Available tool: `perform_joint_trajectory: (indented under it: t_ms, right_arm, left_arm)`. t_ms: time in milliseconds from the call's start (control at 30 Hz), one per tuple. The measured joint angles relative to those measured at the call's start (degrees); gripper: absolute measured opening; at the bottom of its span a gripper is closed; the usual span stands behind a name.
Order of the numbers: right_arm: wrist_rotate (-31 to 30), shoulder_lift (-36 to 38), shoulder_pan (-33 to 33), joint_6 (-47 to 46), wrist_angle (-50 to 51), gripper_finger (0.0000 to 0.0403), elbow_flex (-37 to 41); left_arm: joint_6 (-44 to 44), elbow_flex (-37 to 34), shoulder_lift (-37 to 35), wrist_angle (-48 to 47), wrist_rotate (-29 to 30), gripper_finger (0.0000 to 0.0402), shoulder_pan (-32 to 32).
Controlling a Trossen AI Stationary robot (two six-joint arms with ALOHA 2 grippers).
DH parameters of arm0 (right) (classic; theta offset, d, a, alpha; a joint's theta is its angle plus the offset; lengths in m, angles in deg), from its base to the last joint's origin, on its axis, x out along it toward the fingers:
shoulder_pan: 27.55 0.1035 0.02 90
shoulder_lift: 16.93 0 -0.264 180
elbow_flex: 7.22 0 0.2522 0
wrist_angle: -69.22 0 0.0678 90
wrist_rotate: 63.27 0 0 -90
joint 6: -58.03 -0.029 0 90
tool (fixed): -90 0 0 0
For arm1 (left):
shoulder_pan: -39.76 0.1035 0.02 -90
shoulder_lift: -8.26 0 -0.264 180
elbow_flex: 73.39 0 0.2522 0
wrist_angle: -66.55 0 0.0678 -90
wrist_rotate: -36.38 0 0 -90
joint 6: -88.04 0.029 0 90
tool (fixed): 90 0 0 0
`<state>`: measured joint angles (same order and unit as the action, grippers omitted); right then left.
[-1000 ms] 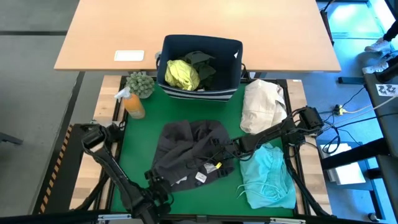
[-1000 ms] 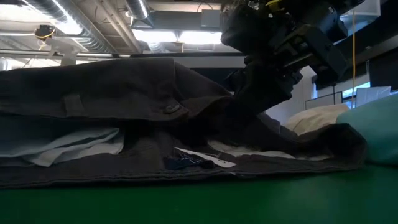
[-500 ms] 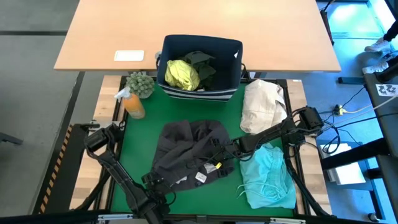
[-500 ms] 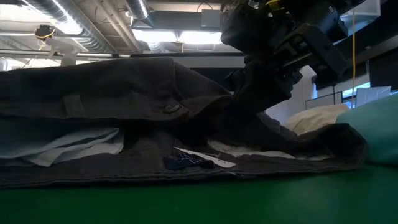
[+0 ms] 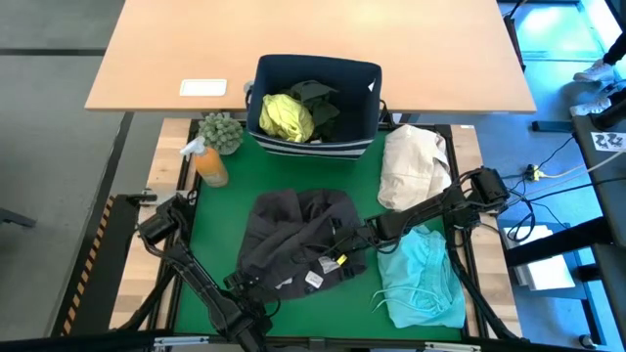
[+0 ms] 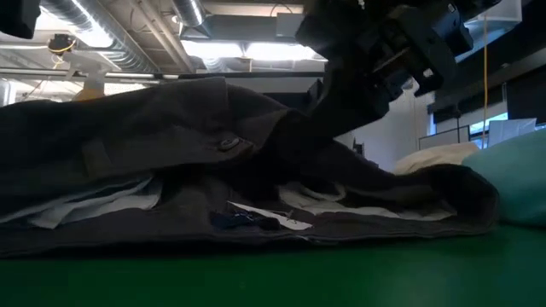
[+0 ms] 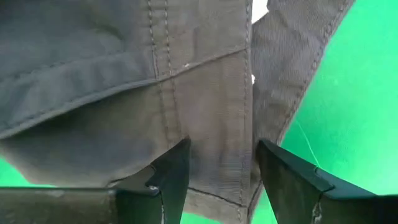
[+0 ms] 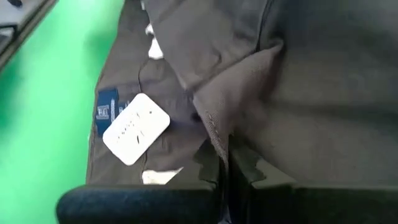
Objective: Fold laundry
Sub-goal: Fold the black shorts
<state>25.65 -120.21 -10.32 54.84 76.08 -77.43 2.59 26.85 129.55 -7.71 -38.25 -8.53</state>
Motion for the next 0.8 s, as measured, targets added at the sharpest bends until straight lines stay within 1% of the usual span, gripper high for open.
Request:
perform_joint_trajectory:
  t_ms: [167,267,367,433,700,800]
  right_arm:
    - [-0.01,0.0,0.0,-0.49,-3.05,0.0008,0.0]
    - [0.0,0.0,0.0,-2.37,-3.99,0.0008,0.0]
    - [0.0,0.0,0.0,-3.92,-3.76,0.0008,0.0]
    - [0.3,0.0,0.05,-4.7,-3.44,0.0008,0.0]
    - [4.17,0.0,0.05,-7.75,-1.5,0.0008,0.0]
    - [5.88,0.36,0.05,-7.96,0.54,0.0008,-0.14]
  left_arm:
    - [-1.39,0.24,0.06,-1.91,-0.24,0.0182,0.03]
    - [-2.89,0.7,0.22,-8.5,-0.59,0.0182,0.02]
    - [-7.5,0.7,0.26,-15.38,-0.44,0.018,0.18]
    - [-8.83,0.7,0.26,-18.44,-0.43,0.0179,0.18]
    - [-10.5,0.7,0.26,-21.14,1.55,0.0177,0.17]
    - [-10.51,0.7,0.26,-22.47,1.58,0.0161,0.17]
